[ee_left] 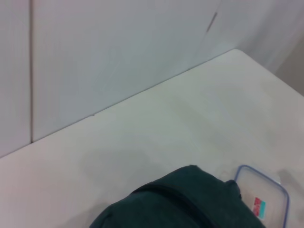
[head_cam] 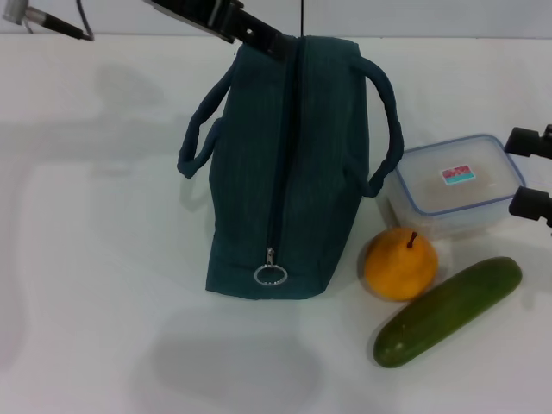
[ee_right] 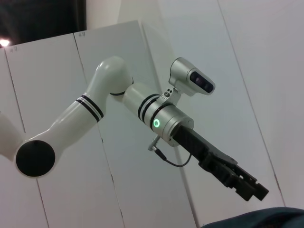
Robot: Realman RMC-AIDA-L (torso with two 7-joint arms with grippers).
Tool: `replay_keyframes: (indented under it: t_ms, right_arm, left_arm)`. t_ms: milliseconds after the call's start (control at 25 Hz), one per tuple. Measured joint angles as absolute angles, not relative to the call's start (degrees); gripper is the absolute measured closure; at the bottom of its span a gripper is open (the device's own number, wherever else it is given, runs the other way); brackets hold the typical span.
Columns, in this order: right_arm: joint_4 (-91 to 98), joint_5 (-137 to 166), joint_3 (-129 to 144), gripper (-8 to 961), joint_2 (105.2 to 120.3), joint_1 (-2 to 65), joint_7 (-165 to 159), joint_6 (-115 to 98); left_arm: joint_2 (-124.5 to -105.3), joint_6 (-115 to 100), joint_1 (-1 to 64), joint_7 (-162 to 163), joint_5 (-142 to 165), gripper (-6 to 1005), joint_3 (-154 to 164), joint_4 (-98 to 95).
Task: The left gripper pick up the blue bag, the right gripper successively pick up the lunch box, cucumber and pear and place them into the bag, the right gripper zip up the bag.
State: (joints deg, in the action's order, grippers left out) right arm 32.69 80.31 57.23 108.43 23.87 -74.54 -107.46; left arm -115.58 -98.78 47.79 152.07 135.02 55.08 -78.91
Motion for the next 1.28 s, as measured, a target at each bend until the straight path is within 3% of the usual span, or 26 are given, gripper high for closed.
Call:
replay_keyframes:
  t_ms: [240,880,1040,1280]
  right_arm:
    - [32.7,80.7,57.1,126,108.45,24.0,-74.5,-107.0]
    - [32.7,80.7,57.5,125,108.76,24.2,-73.9,-105.6]
    - [32.7,80.6,57.2,125,109.48,23.7,-74.0,-103.8]
    - [29.2,80.0,52.3,125,112.1,23.5,-74.9,-97.7]
  left_arm:
    - [-114.79,-100.0,47.6,153.8,138.2,168,55.4,-78.3]
    - [-114.95,-99.7,48.1,153.6,139.4,169,55.4,-71.5]
    - [-114.99,-99.3,48.1,153.4,139.3,303,55.4,-71.2]
    - [-115.7,-99.2,48.0,153.3,139.4,571,55.7,-70.8]
